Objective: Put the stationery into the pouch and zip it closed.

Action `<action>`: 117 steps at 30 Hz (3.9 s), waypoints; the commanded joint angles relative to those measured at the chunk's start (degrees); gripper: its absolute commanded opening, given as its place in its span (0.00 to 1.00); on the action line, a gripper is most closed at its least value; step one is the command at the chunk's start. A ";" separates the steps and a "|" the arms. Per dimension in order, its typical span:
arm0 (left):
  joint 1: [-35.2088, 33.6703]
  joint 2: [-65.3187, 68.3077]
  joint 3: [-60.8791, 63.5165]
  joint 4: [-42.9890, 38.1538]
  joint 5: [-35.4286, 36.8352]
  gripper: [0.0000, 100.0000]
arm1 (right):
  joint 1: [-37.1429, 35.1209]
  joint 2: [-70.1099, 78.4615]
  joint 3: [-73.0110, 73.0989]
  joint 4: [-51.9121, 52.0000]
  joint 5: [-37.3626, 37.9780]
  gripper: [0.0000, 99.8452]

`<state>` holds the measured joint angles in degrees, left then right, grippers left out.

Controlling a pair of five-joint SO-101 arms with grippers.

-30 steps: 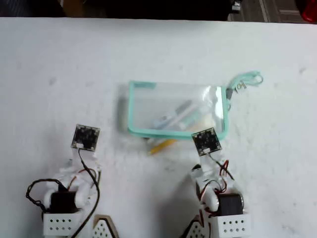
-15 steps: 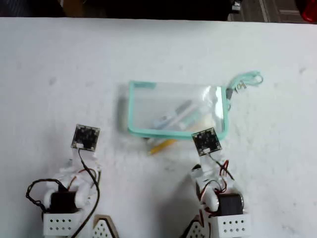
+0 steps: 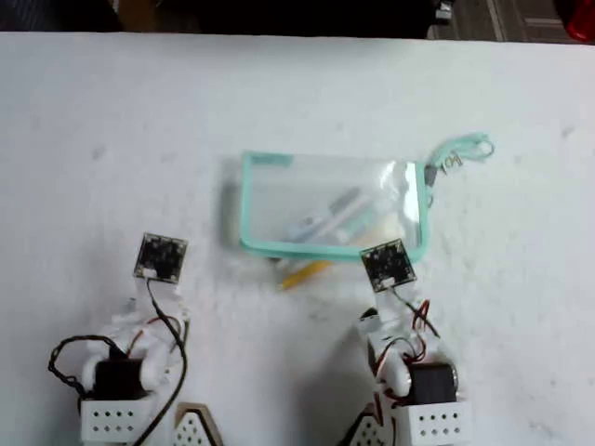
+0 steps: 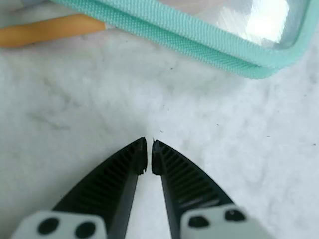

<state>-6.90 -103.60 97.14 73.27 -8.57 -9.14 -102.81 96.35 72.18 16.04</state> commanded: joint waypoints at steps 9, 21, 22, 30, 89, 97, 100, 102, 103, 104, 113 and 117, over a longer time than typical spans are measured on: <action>0.66 -0.66 -0.18 0.35 -0.53 0.02 | -0.31 -0.13 0.53 0.40 0.44 0.02; 0.66 -0.66 -0.18 0.35 -0.53 0.02 | -0.31 -0.13 0.53 0.40 0.44 0.02; 0.66 -0.66 -0.18 0.35 -0.53 0.02 | -0.31 -0.13 0.53 0.40 0.44 0.02; 0.66 -0.66 -0.18 0.35 -0.53 0.02 | -0.31 -0.13 0.53 0.40 0.44 0.02; 0.31 -0.92 -40.00 7.91 -0.97 0.02 | -0.31 -0.13 0.53 0.40 0.44 0.02; 0.31 -0.92 -49.32 5.10 -0.97 0.02 | -0.22 -0.13 0.53 0.40 0.44 0.02; 0.31 -0.92 -50.81 5.19 -0.97 0.02 | -0.22 -0.13 0.53 0.40 0.44 0.02; 0.40 -0.92 -50.81 5.36 -0.97 0.02 | -0.22 -0.13 0.53 0.40 0.44 0.02; 0.57 -0.92 -50.81 5.19 -0.97 0.02 | -0.22 -0.13 0.53 0.40 0.44 0.02; 0.84 -0.92 -50.81 5.10 -0.97 0.02 | -0.22 -0.13 0.53 0.40 0.44 0.02; 0.84 -0.92 -50.73 2.99 -15.91 0.02 | -0.22 -0.13 0.53 0.40 0.44 0.02; 0.84 -0.66 -50.73 -1.05 -15.47 0.02 | -0.22 -0.13 0.53 0.40 0.44 0.02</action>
<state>-6.64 -104.66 48.79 76.88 -23.08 -9.14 -102.81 96.35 72.18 16.04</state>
